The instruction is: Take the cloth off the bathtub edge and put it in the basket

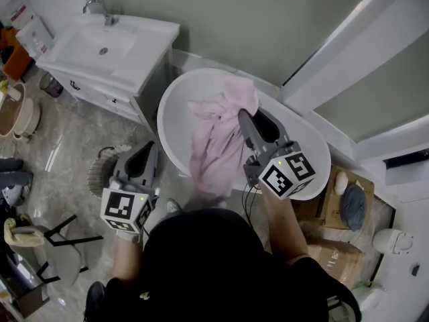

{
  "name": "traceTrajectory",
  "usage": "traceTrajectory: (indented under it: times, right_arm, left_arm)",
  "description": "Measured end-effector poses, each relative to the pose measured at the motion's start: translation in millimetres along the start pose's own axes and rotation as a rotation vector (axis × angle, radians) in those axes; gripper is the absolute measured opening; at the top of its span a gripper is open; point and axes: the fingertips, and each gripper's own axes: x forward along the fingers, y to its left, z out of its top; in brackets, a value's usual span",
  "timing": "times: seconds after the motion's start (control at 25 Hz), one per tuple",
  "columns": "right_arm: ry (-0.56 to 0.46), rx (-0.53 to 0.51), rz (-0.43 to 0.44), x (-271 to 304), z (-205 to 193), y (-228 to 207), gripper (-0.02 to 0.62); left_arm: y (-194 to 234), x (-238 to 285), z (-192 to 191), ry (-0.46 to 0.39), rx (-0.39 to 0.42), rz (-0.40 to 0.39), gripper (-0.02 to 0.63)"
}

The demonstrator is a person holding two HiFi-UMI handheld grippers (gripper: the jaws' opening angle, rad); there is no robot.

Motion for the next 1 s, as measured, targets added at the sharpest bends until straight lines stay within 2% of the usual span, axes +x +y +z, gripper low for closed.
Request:
traceTrajectory:
  times: [0.28,0.4,0.52,0.68,0.8,1.0]
  right_arm:
    - [0.013,0.016,0.095,29,-9,56,0.089]
    - [0.016,0.03,0.15,48,-17,88,0.089]
    - [0.022,0.047,0.22,57,-20,100,0.089]
    - [0.039,0.068,0.334,71,-28,133,0.089]
    - [0.069,0.079,0.438,88,-40,174,0.089]
    - [0.126,0.081,0.627,106,-60,212,0.089]
  left_arm:
    - [36,-45,-14,0.014,-0.005,0.063,0.014]
    - [60,-72,-21,0.02,-0.012,0.113,0.014]
    - [63,-85,-24,0.032,-0.017,0.175,0.014]
    - [72,-120,-29,0.033,-0.027,0.28,0.014]
    - [84,-159,-38,0.029,-0.053,0.38,0.014]
    - [78,-191,-52,0.036,-0.099,0.562,0.014]
